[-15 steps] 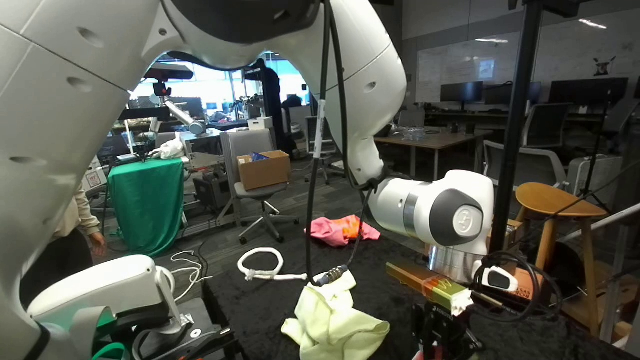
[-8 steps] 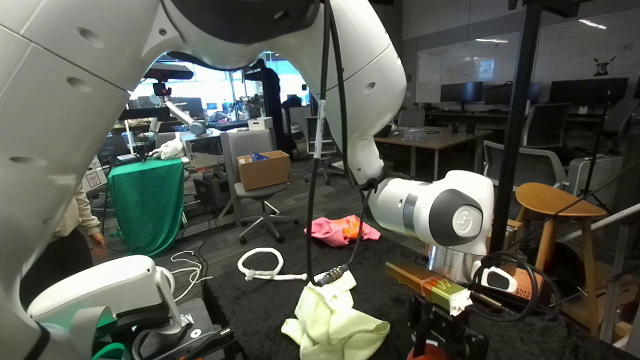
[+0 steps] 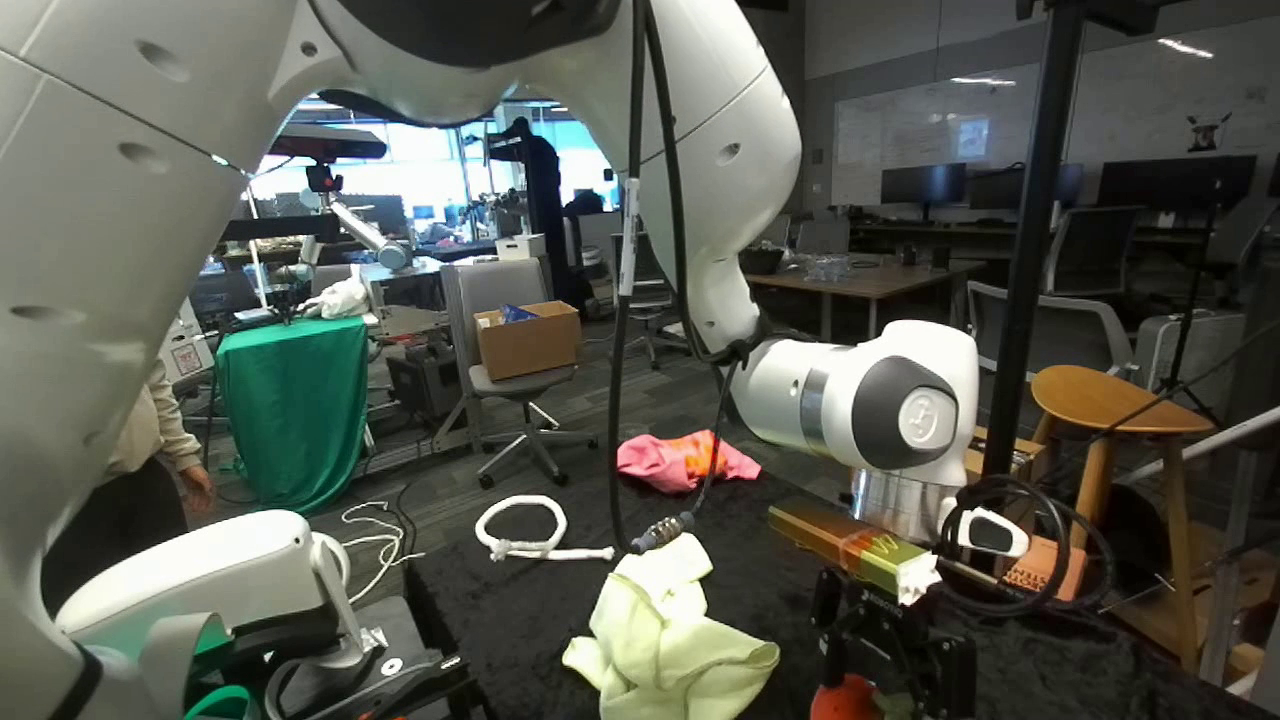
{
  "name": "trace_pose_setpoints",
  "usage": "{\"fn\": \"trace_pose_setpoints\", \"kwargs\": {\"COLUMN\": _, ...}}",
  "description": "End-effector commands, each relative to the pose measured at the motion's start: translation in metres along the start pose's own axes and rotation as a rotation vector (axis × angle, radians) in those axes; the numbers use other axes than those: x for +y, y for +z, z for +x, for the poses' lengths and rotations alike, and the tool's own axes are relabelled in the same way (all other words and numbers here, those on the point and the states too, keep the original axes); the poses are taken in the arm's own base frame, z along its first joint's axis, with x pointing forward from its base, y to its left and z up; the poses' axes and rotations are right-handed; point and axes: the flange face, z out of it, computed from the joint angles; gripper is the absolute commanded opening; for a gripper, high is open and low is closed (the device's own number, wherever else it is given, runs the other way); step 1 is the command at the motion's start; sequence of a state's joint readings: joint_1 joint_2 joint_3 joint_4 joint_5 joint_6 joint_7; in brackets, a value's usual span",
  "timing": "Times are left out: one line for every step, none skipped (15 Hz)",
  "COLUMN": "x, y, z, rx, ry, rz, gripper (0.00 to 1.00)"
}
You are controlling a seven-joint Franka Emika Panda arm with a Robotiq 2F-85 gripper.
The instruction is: Pile up all the objects on the table
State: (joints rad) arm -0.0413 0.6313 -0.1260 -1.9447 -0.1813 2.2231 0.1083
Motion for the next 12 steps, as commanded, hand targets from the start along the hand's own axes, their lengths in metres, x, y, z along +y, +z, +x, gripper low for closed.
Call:
{"fn": "trace_pose_setpoints", "kwargs": {"x": -0.008, "y": -0.028, "z": -0.013, "rx": 0.046, "ry": -0.026, "rz": -0.042, "gripper": 1.0}}
{"fn": "trace_pose_setpoints", "kwargs": {"x": -0.013, "y": -0.036, "z": -0.014, "rx": 0.058, "ry": -0.045, "rz": -0.057, "gripper": 1.0}}
{"fn": "trace_pose_setpoints", "kwargs": {"x": -0.019, "y": -0.044, "z": -0.015, "rx": 0.071, "ry": -0.069, "rz": -0.078, "gripper": 1.0}}
{"fn": "trace_pose_setpoints", "kwargs": {"x": -0.025, "y": -0.052, "z": -0.017, "rx": 0.081, "ry": -0.097, "rz": -0.099, "gripper": 1.0}}
{"fn": "trace_pose_setpoints", "kwargs": {"x": -0.036, "y": -0.061, "z": -0.018, "rx": 0.1, "ry": -0.126, "rz": -0.129, "gripper": 1.0}}
{"fn": "trace_pose_setpoints", "kwargs": {"x": -0.042, "y": -0.07, "z": -0.021, "rx": 0.115, "ry": -0.155, "rz": -0.153, "gripper": 1.0}}
{"fn": "trace_pose_setpoints", "kwargs": {"x": -0.057, "y": -0.079, "z": -0.021, "rx": 0.136, "ry": -0.196, "rz": -0.186, "gripper": 1.0}}
{"fn": "trace_pose_setpoints", "kwargs": {"x": -0.067, "y": -0.089, "z": -0.023, "rx": 0.151, "ry": -0.231, "rz": -0.211, "gripper": 1.0}}
{"fn": "trace_pose_setpoints", "kwargs": {"x": -0.082, "y": -0.099, "z": -0.023, "rx": 0.166, "ry": -0.273, "rz": -0.24, "gripper": 1.0}}
{"fn": "trace_pose_setpoints", "kwargs": {"x": -0.094, "y": -0.109, "z": -0.026, "rx": 0.181, "ry": -0.31, "rz": -0.259, "gripper": 1.0}}
{"fn": "trace_pose_setpoints", "kwargs": {"x": -0.109, "y": -0.117, "z": -0.027, "rx": 0.193, "ry": -0.348, "rz": -0.28, "gripper": 1.0}}
{"fn": "trace_pose_setpoints", "kwargs": {"x": -0.123, "y": -0.126, "z": -0.029, "rx": 0.207, "ry": -0.387, "rz": -0.295, "gripper": 1.0}}
